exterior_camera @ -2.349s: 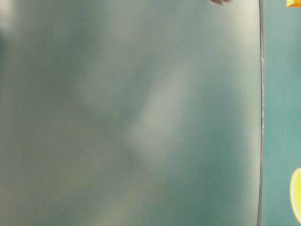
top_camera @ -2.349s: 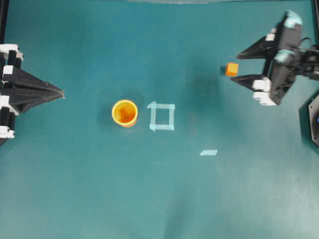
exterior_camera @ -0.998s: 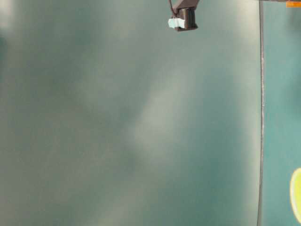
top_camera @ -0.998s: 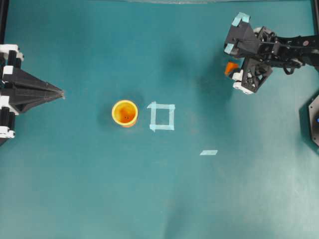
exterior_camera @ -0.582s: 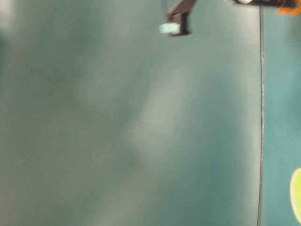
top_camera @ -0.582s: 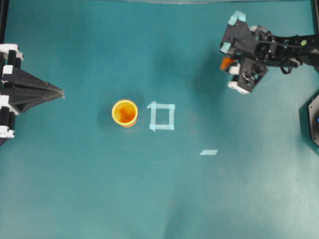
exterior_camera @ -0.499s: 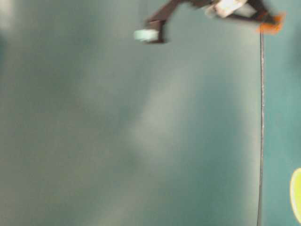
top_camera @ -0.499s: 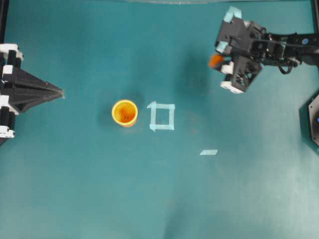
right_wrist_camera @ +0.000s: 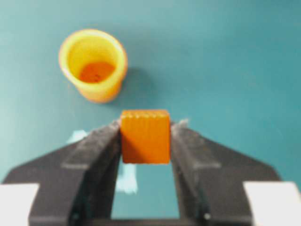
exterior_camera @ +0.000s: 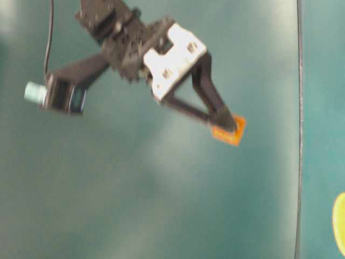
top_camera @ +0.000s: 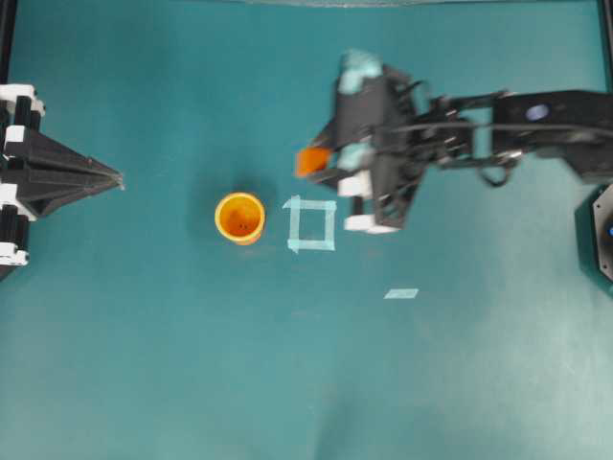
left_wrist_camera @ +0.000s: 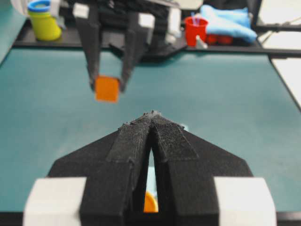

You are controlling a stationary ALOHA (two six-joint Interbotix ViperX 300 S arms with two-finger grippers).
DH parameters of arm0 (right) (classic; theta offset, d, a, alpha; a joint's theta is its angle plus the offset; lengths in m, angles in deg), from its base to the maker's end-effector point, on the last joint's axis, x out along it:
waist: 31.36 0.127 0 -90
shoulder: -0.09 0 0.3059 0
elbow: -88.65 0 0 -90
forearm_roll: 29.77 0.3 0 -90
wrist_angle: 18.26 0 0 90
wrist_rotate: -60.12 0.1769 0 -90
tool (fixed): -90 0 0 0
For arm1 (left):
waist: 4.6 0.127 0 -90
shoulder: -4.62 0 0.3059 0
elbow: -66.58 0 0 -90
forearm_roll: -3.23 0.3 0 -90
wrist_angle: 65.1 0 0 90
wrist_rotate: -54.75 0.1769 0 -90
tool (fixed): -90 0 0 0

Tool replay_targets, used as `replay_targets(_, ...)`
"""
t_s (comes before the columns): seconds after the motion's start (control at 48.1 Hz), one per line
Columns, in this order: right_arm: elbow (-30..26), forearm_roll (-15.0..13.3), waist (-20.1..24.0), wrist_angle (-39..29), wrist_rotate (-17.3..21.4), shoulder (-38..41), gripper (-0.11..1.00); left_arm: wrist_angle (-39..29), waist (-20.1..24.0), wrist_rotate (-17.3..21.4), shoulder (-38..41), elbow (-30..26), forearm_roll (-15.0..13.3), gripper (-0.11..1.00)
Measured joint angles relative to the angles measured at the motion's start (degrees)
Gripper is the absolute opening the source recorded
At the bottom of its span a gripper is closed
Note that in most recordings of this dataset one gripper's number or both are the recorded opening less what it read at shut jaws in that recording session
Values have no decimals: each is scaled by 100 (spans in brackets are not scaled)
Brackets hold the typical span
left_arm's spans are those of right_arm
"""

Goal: Move the block toward the cup with right arm.
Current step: 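Carry the cube leftward with the right gripper over the orange cup, then hold the cube still above the orange cup with the right gripper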

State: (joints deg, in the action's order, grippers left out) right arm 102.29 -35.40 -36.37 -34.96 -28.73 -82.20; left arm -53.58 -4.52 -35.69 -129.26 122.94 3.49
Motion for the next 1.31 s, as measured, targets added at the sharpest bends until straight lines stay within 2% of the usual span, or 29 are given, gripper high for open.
replay_targets(0.249,-1160,9,44,-185,0,896,37,0,0,0,0,0,0,0)
replay_targets(0.478,-1749,18,88,-431,0,1362,37,-9,0,0,0,0,0,0)
replay_targets(0.852,-1811,149,132,-457,0,1424,37,-9,0,0,0,0,0,0)
replay_targets(1.31,-1811,158,211,-457,0,1424,37,0,0,0,0,0,0,0)
